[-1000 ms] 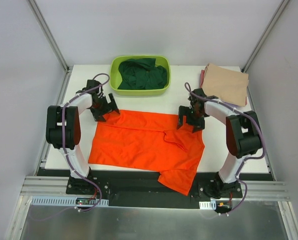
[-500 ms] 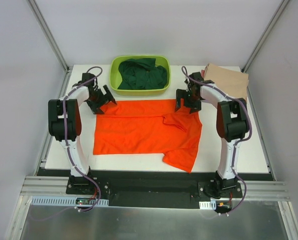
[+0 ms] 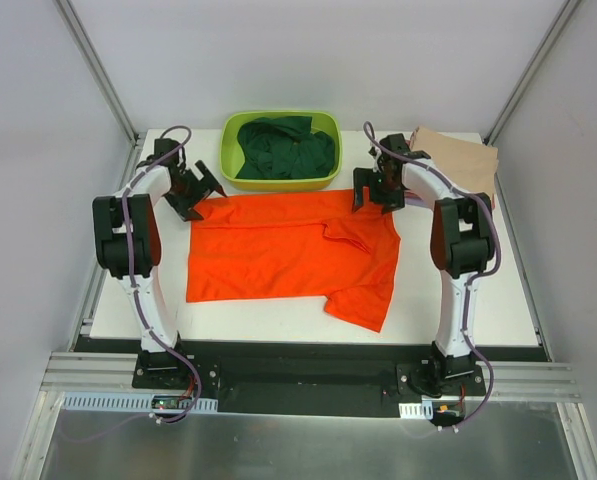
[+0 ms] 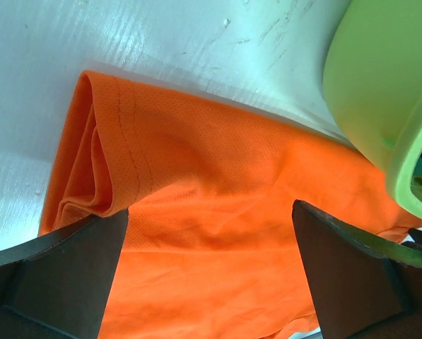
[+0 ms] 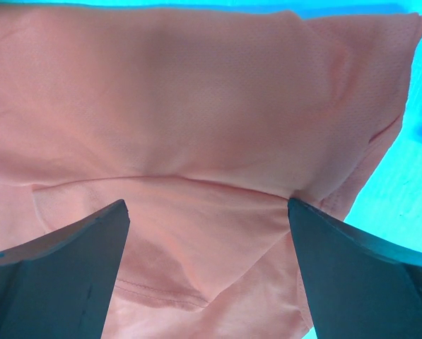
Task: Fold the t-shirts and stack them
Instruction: Fold the flattened tshirt in 1/3 of the way, then grap the side of the flattened tshirt closest away from the robot with both arms
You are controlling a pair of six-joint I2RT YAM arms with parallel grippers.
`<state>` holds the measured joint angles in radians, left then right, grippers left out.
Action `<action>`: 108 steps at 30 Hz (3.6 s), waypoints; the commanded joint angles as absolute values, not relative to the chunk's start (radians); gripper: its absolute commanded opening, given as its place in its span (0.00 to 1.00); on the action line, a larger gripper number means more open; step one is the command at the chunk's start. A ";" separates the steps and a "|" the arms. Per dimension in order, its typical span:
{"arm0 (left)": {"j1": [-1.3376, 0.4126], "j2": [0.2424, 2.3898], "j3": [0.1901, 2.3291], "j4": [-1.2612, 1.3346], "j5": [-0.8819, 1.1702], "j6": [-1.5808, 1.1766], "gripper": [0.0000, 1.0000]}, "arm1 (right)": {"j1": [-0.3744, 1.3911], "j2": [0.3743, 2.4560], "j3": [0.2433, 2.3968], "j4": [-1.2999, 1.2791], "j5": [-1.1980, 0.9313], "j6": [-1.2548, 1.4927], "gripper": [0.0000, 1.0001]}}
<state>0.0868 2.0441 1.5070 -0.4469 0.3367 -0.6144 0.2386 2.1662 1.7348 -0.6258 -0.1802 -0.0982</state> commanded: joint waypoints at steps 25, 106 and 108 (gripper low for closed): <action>0.095 0.818 0.425 -0.581 -0.028 -0.893 0.83 | 0.321 1.192 0.841 -0.350 -0.081 -0.002 0.96; 0.095 0.887 0.419 -0.453 -0.002 -0.896 0.00 | 0.839 1.418 0.676 -0.531 0.173 0.235 0.00; 0.095 0.881 0.432 -0.456 -0.002 -0.878 0.00 | 0.841 1.350 0.683 -0.551 0.196 0.226 0.01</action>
